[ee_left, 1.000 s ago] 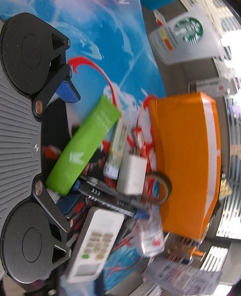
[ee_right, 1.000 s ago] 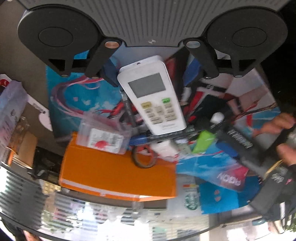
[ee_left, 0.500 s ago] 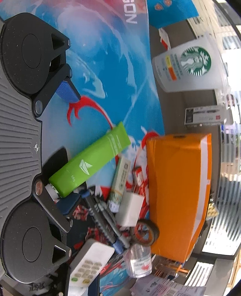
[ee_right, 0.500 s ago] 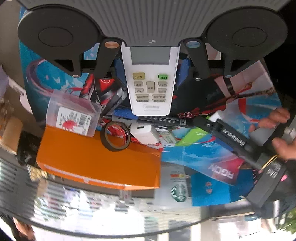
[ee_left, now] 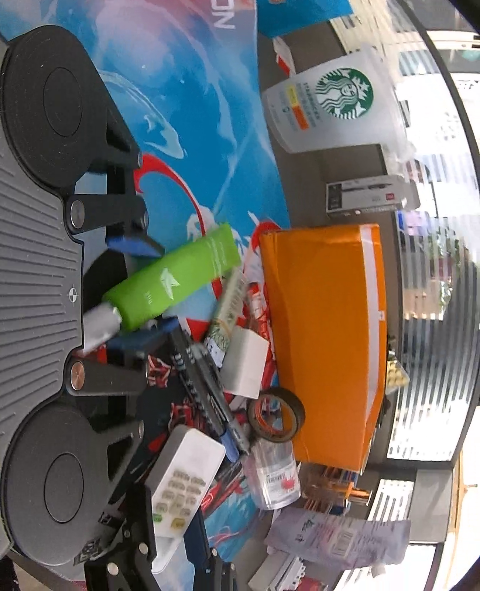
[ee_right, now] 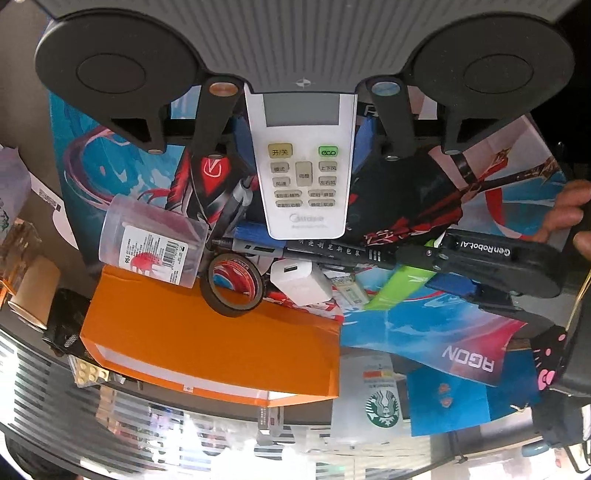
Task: Organize rigid objects
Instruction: 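Grasp the green tube with the left tool while the right tool grasps the white remote, then carry the green tube and white remote over the orange box with both tools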
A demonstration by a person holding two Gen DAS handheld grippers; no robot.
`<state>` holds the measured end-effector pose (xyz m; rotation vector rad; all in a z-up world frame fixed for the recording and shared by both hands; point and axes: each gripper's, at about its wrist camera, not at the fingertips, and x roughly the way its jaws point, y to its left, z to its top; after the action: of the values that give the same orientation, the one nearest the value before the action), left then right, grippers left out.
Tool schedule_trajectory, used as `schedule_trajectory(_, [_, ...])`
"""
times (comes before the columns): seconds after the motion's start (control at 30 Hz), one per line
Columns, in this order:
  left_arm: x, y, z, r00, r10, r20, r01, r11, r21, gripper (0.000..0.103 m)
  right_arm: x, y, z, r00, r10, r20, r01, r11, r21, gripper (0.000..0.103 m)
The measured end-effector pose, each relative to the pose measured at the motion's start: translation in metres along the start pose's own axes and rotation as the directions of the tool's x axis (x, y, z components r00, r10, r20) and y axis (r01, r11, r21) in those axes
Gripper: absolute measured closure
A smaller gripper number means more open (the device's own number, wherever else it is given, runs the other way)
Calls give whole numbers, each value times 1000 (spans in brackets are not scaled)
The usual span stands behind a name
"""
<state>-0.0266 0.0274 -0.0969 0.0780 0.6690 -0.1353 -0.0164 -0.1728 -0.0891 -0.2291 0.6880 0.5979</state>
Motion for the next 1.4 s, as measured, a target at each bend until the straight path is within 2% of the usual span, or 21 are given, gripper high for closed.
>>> schedule_trajectory(0.07, [-1,0,0,1000,-5,4,5,1000,-4,78,0,2,0,1000,-4,4,4,1000,6,52])
schedule_trajectory(0.27, [-5,9,2,1000,17,-4,-17,1000,-3,79,0,5,0,1000,-4,21,3,999,39,53])
schedule_trajectory(0.57, [-34,25,19,997,28,78,-27,999,-18,79,-10,-1,16,995,67,78,-77,989,127,53])
schedule_trajectory(0.73, [-43,31,31,994,7,106,-4,999,-33,79,-14,1,28,991,56,121,-70,991,116,53])
schedule_trajectory(1.03, [-57,31,71,980,-10,199,10,1000,4,79,-25,-14,59,978,7,207,-31,993,113,53])
schedule_trajectory(1.27, [-49,26,106,973,-34,229,25,999,41,79,-26,-35,90,968,-27,249,-3,993,120,53])
schedule_trajectory(1.4, [-34,21,131,974,-59,218,44,996,71,79,-23,-49,118,965,-22,262,-7,994,110,52])
